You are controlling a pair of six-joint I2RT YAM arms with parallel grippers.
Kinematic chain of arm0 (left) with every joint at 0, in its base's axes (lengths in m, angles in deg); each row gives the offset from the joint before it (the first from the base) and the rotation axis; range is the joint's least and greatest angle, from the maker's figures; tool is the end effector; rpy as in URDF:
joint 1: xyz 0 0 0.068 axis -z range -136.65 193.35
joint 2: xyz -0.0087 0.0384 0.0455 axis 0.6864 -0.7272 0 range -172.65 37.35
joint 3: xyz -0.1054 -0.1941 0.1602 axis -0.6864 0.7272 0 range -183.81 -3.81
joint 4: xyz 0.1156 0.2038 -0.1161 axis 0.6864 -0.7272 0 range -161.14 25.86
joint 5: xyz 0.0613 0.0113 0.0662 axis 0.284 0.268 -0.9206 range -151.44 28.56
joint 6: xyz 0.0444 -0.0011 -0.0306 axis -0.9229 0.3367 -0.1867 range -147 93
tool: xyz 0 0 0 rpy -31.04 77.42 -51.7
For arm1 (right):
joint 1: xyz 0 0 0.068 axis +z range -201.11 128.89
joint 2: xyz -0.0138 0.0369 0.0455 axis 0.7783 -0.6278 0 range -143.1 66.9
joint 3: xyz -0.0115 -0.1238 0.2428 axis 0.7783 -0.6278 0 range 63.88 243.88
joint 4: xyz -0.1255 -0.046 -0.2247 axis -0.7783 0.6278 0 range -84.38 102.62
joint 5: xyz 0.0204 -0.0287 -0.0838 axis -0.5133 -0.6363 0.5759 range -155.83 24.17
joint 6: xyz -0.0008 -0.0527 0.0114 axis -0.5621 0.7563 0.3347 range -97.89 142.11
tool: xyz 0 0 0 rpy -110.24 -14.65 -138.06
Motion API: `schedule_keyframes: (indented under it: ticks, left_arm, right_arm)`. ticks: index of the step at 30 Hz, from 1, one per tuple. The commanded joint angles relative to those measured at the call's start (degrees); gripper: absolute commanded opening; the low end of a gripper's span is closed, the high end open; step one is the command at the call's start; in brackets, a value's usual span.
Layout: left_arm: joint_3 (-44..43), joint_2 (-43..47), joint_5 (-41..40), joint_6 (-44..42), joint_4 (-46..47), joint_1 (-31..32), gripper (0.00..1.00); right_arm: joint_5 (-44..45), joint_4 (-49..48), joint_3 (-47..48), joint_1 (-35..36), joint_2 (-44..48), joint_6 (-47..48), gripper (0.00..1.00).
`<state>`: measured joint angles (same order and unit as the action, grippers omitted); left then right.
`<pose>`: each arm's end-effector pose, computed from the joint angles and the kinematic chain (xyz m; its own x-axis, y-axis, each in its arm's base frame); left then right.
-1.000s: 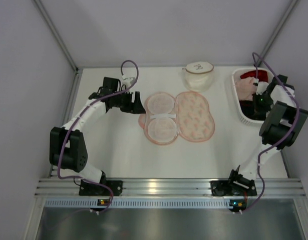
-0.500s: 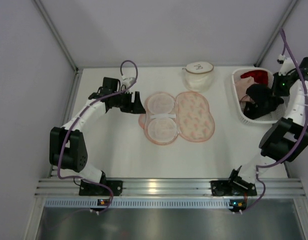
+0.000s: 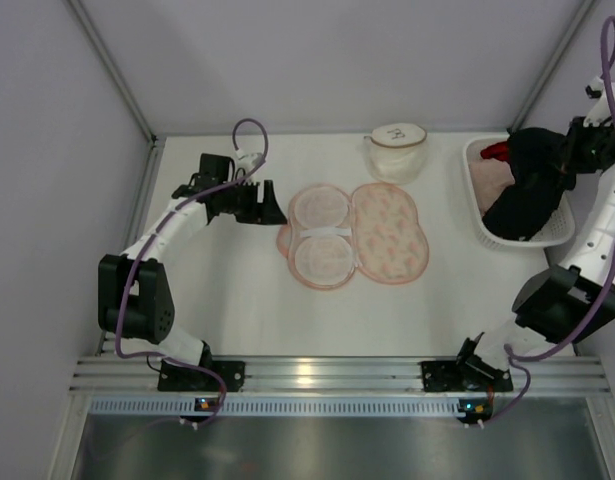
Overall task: Place the bra in the laundry bag and zip it closed
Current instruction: Pick up the bra from the bin, then place the bra in the laundry bag.
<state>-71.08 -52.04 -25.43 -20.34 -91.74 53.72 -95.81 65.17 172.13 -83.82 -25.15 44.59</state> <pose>0.3242 -0.0805 0.2624 -0.8056 0.0521 -0.5902 0.4291 0.7382 -0.5205 0.2824 -0.1602 0.4313 -0.5959 -0.0110 -0.8030 -0.0708 0.9967 0.0389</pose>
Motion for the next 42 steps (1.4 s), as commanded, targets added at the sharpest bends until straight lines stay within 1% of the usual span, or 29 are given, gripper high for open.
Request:
schedule_keyframes:
  ticks: [1,4,5,7,8,11,13,14,15,18,20,21,22,24,25,26,27,28,29,30,31,32,33,36,38,42]
  left_arm:
    - [-1.8,2.5,0.8,1.0,0.7,-0.6,0.76]
    - [-2.2,2.9,0.7,1.2,0.7,-1.0,0.76]
    - [-2.2,3.1,0.7,1.2,0.7,-1.0,0.77]
    - [-2.3,3.4,0.4,1.3,0.6,-1.1,0.77]
    - [-2.4,3.6,0.3,1.4,0.7,-1.3,0.77]
    - [-2.5,4.1,0.2,1.3,0.7,-1.8,0.77]
    - [-2.4,4.5,0.1,1.3,0.7,-2.0,0.77]
    - [-2.5,4.6,0.0,1.3,0.6,-2.1,0.77]
    - [-2.5,4.7,-0.1,1.3,0.6,-2.2,0.77]
    - [-2.8,4.8,-0.3,1.3,0.7,-2.4,0.77]
    - [-3.0,4.7,-0.8,1.3,0.7,-2.5,0.77]
    - [-3.2,4.7,-0.9,1.2,0.6,-2.5,0.77]
    - [-3.3,4.8,-1.1,1.2,0.7,-2.7,0.77]
    - [-3.3,5.2,-1.5,1.0,0.7,-2.8,0.77]
    - [-3.3,5.3,-1.6,0.9,0.7,-2.9,0.77]
    - [-3.2,5.3,-1.8,0.8,0.7,-2.9,0.77]
    - [-3.0,5.6,-1.9,0.7,0.7,-2.9,0.78]
    - [-3.0,5.8,-2.1,0.6,0.7,-3.0,0.78]
    - [-2.9,5.8,-2.3,0.6,0.7,-3.0,0.78]
    - [-2.6,6.0,-2.2,0.6,0.6,-3.0,0.78]
    - [-2.4,6.0,-2.3,0.6,0.7,-3.1,0.78]
    - [-2.3,6.0,-2.3,0.6,0.6,-3.1,0.78]
    - [-2.2,5.9,-2.3,0.7,0.7,-3.1,0.78]
    - [-1.8,6.0,-2.3,1.1,0.7,-3.1,0.78]
    - [-1.6,5.8,-2.5,1.0,0.6,-3.1,0.78]
    - [-2.3,4.8,-4.2,1.0,0.7,-3.2,0.78]
  right_arm:
    - [-7.3,-2.4,4.3,-0.5,5.0,-4.1,0.0]
    - [-12.5,-4.2,5.3,-0.5,6.9,-6.1,0.0]
    - [-14.6,-7.2,4.1,-0.5,9.0,-8.1,0.0]
    - [-16.2,-12.1,1.8,-0.5,11.4,-10.9,0.0]
    - [-17.9,-16.0,0.1,-0.5,13.4,-13.5,0.0]
    - [-22.2,-19.8,-0.6,-0.4,15.1,-18.7,0.0]
    - [-23.7,-22.4,-0.5,-0.1,16.3,-22.1,0.0]
    - [-23.5,-22.9,-1.1,0.3,17.5,-22.1,0.0]
    - [-23.5,-24.3,-2.0,1.2,18.3,-24.5,0.0]
    - [-22.6,-26.7,-7.7,3.2,22.1,-27.5,0.0]
    - [-20.4,-27.4,-11.8,7.1,24.6,-28.5,0.0]
    - [-19.7,-27.5,-13.3,10.7,25.5,-28.5,0.0]
    - [-18.6,-27.7,-14.7,12.7,26.3,-28.5,0.0]
    - [-14.5,-28.7,-19.6,17.2,28.9,-28.7,0.0]
    - [-13.2,-30.0,-21.3,21.7,29.7,-29.5,0.0]
    - [-10.3,-30.5,-24.7,24.0,31.1,-30.3,0.0]
    - [-9.1,-31.0,-26.5,28.4,31.8,-30.9,0.0]
    - [-7.4,-31.7,-28.2,30.4,32.5,-32.2,0.0]
    - [-4.0,-33.5,-31.9,32.5,33.7,-32.8,0.0]
    - [-2.5,-34.5,-33.7,38.2,34.0,-33.3,0.0]
    - [-0.8,-35.4,-36.5,40.3,34.2,-34.2,0.0]
    - [2.8,-36.9,-37.6,42.7,34.0,-34.8,0.0]
    - [4.6,-37.2,-38.2,47.1,33.6,-35.2,0.0]
    - [11.0,-39.4,-41.1,52.1,32.8,-38.6,0.0]
    - [15.4,-39.2,-42.1,53.8,31.9,-40.7,0.0]
    - [15.7,-43.4,-43.7,59.2,29.4,-44.7,0.0]
